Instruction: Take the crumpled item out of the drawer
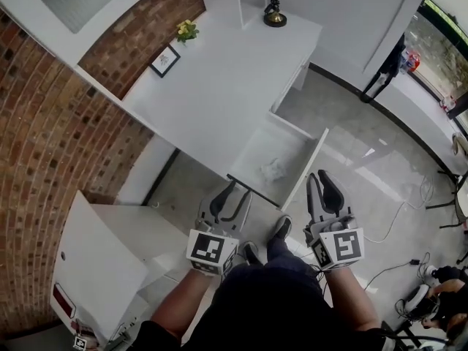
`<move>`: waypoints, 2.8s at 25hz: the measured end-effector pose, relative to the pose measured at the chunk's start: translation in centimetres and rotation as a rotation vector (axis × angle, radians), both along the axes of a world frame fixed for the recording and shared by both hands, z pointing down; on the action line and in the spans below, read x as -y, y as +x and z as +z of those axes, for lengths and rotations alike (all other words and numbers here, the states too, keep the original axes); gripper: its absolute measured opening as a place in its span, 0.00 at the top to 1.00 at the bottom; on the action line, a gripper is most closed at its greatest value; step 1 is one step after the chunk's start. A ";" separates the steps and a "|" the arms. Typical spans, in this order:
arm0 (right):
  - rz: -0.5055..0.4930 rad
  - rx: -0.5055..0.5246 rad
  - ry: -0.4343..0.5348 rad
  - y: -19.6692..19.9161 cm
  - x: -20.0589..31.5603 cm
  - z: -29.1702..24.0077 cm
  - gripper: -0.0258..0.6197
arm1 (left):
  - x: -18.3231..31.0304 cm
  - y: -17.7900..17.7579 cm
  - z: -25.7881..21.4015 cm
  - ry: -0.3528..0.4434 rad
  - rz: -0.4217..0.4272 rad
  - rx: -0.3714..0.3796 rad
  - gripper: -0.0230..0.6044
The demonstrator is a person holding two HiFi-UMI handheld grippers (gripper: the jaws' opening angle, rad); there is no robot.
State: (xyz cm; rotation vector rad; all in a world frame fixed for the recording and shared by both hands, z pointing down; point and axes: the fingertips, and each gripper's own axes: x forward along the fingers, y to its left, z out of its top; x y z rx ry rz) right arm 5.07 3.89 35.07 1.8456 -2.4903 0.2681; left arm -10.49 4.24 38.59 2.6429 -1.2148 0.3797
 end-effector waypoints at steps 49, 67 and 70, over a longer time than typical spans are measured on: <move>0.256 0.102 -0.305 15.6 8.9 17.1 0.87 | 7.3 13.3 38.9 -0.407 0.610 0.666 0.80; 0.271 0.116 -0.356 16.9 8.9 19.5 0.87 | 7.3 13.5 46.6 -0.481 0.771 0.938 0.80; 0.269 0.115 -0.361 17.0 8.8 19.8 0.87 | 7.3 13.5 47.3 -0.477 0.790 0.969 0.80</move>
